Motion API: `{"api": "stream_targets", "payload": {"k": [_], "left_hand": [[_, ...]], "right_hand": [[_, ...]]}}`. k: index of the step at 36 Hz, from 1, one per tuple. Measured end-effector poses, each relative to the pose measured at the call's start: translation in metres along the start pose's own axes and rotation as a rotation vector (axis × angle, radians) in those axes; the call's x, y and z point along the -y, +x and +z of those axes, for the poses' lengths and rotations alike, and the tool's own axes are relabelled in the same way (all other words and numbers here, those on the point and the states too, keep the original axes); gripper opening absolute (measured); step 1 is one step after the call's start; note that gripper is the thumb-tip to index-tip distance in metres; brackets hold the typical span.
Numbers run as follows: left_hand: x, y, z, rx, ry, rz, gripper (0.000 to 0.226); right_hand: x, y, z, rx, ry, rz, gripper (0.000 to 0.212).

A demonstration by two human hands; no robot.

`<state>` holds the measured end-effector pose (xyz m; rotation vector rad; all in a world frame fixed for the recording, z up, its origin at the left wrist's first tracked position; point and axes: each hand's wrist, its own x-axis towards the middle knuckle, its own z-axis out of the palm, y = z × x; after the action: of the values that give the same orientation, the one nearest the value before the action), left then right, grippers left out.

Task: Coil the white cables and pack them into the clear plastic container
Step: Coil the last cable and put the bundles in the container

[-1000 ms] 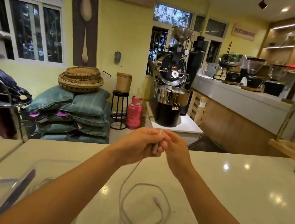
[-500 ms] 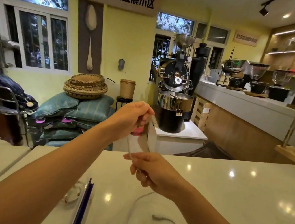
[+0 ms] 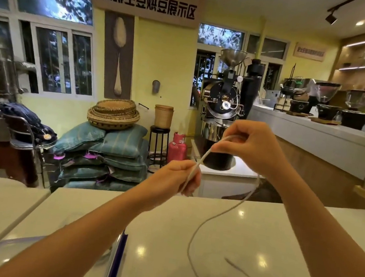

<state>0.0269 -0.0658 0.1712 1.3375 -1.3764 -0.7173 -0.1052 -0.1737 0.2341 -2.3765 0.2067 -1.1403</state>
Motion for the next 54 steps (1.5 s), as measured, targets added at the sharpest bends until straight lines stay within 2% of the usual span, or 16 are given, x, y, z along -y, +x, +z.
{"api": "stream_targets", "payload": {"k": [4,8,15,18,21,24,29,34,36,39,42,45,48,51,54], "left_hand": [[-0.007,-0.009,0.012,0.038,-0.334,0.057,0.036],[-0.011,-0.015,0.017,0.061,-0.479,0.126,0.03],[-0.015,-0.015,0.013,0.018,-0.461,0.182,0.025],[-0.016,-0.009,0.01,-0.031,-0.438,0.187,0.025],[-0.011,0.003,0.007,-0.137,-0.279,0.201,0.033],[-0.005,0.014,-0.002,-0.248,-0.209,0.211,0.032],[0.005,0.027,-0.017,-0.376,0.043,0.267,0.026],[0.025,0.031,-0.027,-0.297,0.387,0.259,0.022],[0.032,0.029,-0.032,-0.302,0.514,0.25,0.03],[0.039,0.025,-0.032,-0.254,0.643,0.202,0.038],[0.043,0.02,-0.027,-0.174,0.734,0.109,0.038],[0.048,0.015,-0.019,-0.081,0.748,0.051,0.037],[0.052,0.01,-0.008,0.036,0.725,-0.023,0.035],[0.053,0.005,0.001,0.111,0.571,-0.081,0.034],[0.048,0.002,0.003,0.153,0.366,-0.125,0.034]], "right_hand": [[-0.009,0.007,0.005,-0.004,0.142,0.054,0.022],[-0.024,0.008,0.017,-0.047,0.343,0.149,0.021],[-0.042,-0.012,0.065,0.045,0.802,0.419,0.021],[-0.038,-0.023,0.089,0.107,0.852,0.566,0.031],[-0.028,-0.035,0.108,0.163,0.871,0.638,0.033],[-0.021,-0.043,0.117,0.227,0.783,0.639,0.032],[-0.011,-0.048,0.111,0.404,0.678,0.674,0.022],[-0.013,-0.041,0.087,0.546,0.457,0.681,0.023],[-0.015,-0.039,0.076,0.593,0.33,0.657,0.027],[-0.012,-0.034,0.063,0.628,0.052,0.553,0.023],[-0.017,-0.024,0.054,0.582,-0.23,0.405,0.021],[-0.024,-0.016,0.046,0.556,-0.443,0.292,0.022],[-0.031,-0.01,0.04,0.638,-0.525,0.203,0.025],[-0.031,-0.006,0.035,0.721,-0.595,0.088,0.028],[-0.036,-0.003,0.032,0.711,-0.618,-0.013,0.029]]}}
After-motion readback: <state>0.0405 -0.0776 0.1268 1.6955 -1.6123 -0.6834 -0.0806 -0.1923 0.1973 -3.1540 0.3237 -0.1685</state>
